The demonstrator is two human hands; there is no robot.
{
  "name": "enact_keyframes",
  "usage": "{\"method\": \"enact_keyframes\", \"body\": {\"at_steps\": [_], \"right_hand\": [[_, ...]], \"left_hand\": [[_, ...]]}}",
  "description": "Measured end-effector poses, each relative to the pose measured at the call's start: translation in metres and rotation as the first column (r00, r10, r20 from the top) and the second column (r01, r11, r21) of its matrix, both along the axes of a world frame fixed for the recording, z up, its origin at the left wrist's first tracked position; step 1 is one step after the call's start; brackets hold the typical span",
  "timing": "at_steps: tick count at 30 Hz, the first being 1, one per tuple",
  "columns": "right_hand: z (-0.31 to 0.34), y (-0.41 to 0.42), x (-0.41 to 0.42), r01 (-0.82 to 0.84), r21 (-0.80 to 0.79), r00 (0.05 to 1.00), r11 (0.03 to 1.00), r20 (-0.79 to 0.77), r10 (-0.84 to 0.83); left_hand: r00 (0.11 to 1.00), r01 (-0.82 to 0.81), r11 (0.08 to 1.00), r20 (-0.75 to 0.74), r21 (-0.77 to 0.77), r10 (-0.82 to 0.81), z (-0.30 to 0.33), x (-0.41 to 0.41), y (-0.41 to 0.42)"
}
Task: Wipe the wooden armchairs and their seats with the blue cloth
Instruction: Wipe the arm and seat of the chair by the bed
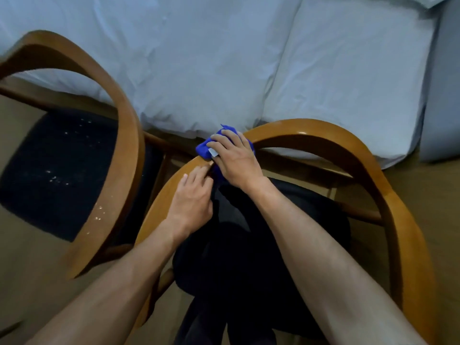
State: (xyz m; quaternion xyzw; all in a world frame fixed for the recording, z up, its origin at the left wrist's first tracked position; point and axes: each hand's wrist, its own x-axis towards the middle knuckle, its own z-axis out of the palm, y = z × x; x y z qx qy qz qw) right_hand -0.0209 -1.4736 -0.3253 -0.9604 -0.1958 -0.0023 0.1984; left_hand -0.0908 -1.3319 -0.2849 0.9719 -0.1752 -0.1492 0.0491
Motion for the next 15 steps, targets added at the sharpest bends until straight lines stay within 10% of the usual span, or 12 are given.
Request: {"method": "enact_keyframes", "body": {"at_steps": [12, 15], "right_hand": [[0.015, 0.048, -0.057, -0.189, 0.347, 0.978, 0.918, -0.013, 0.207], [0.013, 0.013, -0.095, 0.022, 0.426, 0.966, 0.905, -0.243, 0.09]], "left_hand": [[0.992, -0.072, 0.992, 0.098, -0.103, 0.082, 0.009, -0.072, 0.069], [1.0, 0.015, 0.981, 0.016, -0.194, -0.012, -0.003, -0.088, 0.052]]}}
